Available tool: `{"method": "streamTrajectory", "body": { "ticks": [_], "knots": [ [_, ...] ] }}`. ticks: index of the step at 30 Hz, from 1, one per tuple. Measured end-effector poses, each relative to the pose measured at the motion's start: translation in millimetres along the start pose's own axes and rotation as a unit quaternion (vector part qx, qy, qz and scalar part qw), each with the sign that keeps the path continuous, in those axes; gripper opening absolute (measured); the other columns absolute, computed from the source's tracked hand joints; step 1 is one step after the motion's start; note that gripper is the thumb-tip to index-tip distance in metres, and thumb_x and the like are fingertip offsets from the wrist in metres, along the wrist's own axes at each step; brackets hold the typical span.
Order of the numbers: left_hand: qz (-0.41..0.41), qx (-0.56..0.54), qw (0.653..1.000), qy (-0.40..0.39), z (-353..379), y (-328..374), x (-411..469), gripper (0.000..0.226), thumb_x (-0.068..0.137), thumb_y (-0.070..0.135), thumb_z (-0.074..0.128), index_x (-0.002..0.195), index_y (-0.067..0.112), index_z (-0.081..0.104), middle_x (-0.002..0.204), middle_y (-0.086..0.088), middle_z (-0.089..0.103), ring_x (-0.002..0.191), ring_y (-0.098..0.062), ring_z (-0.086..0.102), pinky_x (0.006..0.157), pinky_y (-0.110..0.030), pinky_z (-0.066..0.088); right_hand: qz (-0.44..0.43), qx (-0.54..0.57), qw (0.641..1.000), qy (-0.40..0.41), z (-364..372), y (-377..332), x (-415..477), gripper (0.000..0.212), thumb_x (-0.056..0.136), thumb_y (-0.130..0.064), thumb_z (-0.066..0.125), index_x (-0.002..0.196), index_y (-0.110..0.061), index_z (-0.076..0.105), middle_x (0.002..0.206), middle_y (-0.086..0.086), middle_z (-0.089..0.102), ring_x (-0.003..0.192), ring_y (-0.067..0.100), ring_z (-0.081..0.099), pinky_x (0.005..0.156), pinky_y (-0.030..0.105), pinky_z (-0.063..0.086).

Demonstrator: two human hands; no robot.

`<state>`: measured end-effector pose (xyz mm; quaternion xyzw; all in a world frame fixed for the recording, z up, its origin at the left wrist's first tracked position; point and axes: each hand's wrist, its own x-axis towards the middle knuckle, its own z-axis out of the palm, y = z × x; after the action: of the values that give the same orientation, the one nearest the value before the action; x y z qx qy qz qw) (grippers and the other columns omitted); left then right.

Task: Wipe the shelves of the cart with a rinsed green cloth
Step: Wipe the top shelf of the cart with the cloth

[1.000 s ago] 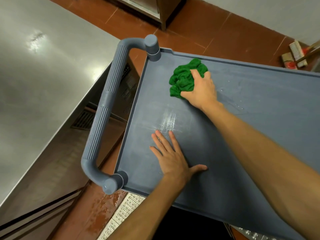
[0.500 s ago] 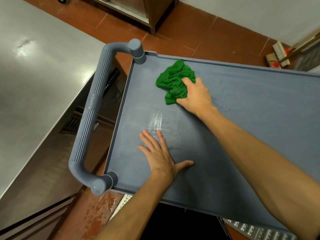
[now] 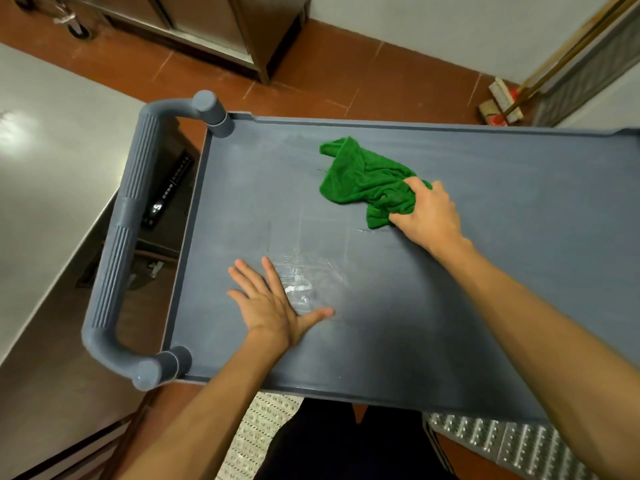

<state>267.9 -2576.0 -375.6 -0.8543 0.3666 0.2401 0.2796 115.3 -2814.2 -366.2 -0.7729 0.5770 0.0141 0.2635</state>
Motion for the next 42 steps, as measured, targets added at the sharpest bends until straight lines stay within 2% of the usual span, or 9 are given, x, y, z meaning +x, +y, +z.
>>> {"method": "streamTrajectory", "body": {
  "ticks": [15, 20, 23, 25, 27, 29, 33, 38, 42],
  "knots": [
    [-0.029, 0.029, 0.999, -0.005, -14.3, 6.1, -10.1, 0.162, 0.035, 0.106, -0.011, 0.155, -0.002, -0.022, 0.16, -0.041, -0.009, 0.152, -0.055, -0.001, 0.119, -0.054, 0.027, 0.183, 0.046, 0.977, 0.102, -64.4, 199.3, -56.5, 0.071, 0.077, -0.037, 0.079, 0.14, -0.018, 0.052, 0.12, 0.03, 0.056, 0.114, 0.047, 0.054, 0.099, 0.049, 0.045],
    [-0.039, 0.021, 0.999, -0.021, -23.7, 11.4, -13.4, 0.162, 0.041, 0.111, 0.01, 0.156, 0.0, -0.019, 0.162, -0.039, -0.009, 0.153, -0.051, 0.001, 0.121, -0.054, 0.021, 0.201, 0.042, 0.97, 0.128, -73.1, 227.6, -67.9, 0.071, 0.076, -0.042, 0.078, 0.139, -0.021, 0.051, 0.119, 0.03, 0.057, 0.113, 0.048, 0.055, 0.096, 0.05, 0.047],
    [-0.054, -0.024, 0.997, -0.046, -38.1, 26.3, -13.8, 0.153, 0.058, 0.101, 0.049, 0.159, 0.0, -0.006, 0.162, -0.038, -0.006, 0.153, -0.05, 0.005, 0.121, -0.054, 0.021, 0.191, 0.052, 0.971, 0.132, -72.3, 229.1, -70.1, 0.076, 0.074, -0.042, 0.079, 0.141, -0.021, 0.049, 0.122, 0.029, 0.053, 0.114, 0.049, 0.053, 0.098, 0.05, 0.045],
    [-0.021, -0.068, 0.997, -0.031, -53.6, 55.2, -16.6, 0.128, 0.074, 0.076, 0.071, 0.158, 0.003, 0.009, 0.161, -0.039, 0.001, 0.151, -0.051, 0.014, 0.12, -0.054, 0.025, 0.17, 0.028, 0.976, 0.13, -70.6, 231.0, -73.3, 0.084, 0.071, -0.045, 0.079, 0.144, -0.02, 0.045, 0.128, 0.029, 0.047, 0.118, 0.049, 0.049, 0.104, 0.051, 0.042],
    [0.083, -0.096, 0.992, 0.016, -69.5, 99.7, -25.8, 0.098, 0.085, 0.062, 0.07, 0.153, 0.009, 0.025, 0.16, -0.035, 0.013, 0.146, -0.049, 0.024, 0.118, -0.053, 0.031, 0.13, 0.014, 0.981, 0.145, -69.3, 232.1, -77.6, 0.098, 0.066, -0.047, 0.078, 0.15, -0.021, 0.035, 0.145, 0.028, 0.032, 0.127, 0.049, 0.04, 0.109, 0.053, 0.036],
    [0.191, -0.095, 0.975, 0.054, -82.7, 154.2, -40.8, 0.091, 0.086, 0.059, 0.069, 0.153, 0.013, 0.027, 0.16, -0.03, 0.015, 0.146, -0.045, 0.025, 0.117, -0.051, 0.032, 0.083, 0.02, 0.984, 0.155, -69.3, 231.3, -82.8, 0.112, 0.065, -0.043, 0.081, 0.157, -0.028, 0.019, 0.16, 0.024, 0.01, 0.139, 0.048, 0.029, 0.112, 0.054, 0.032],
    [0.281, -0.062, 0.956, 0.062, -98.3, 252.1, -71.3, 0.12, 0.074, 0.076, 0.07, 0.16, 0.014, 0.013, 0.167, -0.024, 0.001, 0.154, -0.042, 0.007, 0.12, -0.054, 0.02, -0.011, -0.068, 0.99, 0.121, -65.6, 229.9, -84.8, 0.107, 0.071, -0.049, 0.079, 0.158, -0.037, 0.018, 0.166, 0.013, 0.003, 0.14, 0.045, 0.025, 0.105, 0.056, 0.038],
    [0.283, 0.007, 0.958, 0.055, -91.3, 306.6, -80.1, 0.151, 0.057, 0.08, 0.078, 0.161, 0.003, -0.001, 0.168, -0.024, -0.003, 0.155, -0.042, 0.006, 0.12, -0.054, 0.019, -0.033, -0.093, 0.988, 0.116, -62.0, 241.5, -70.7, 0.079, 0.081, -0.049, 0.071, 0.151, -0.035, 0.038, 0.154, 0.015, 0.035, 0.125, 0.044, 0.039, 0.092, 0.055, 0.049],
    [0.258, 0.066, 0.962, 0.063, -76.7, 318.2, -81.8, 0.154, 0.062, 0.071, 0.082, 0.157, -0.002, -0.015, 0.165, -0.03, -0.01, 0.154, -0.048, 0.003, 0.119, -0.054, 0.025, -0.054, -0.095, 0.986, 0.126, -62.7, 248.9, -55.2, 0.066, 0.081, -0.043, 0.072, 0.142, -0.033, 0.051, 0.141, 0.014, 0.048, 0.114, 0.042, 0.045, 0.085, 0.052, 0.051]
  ]
}}
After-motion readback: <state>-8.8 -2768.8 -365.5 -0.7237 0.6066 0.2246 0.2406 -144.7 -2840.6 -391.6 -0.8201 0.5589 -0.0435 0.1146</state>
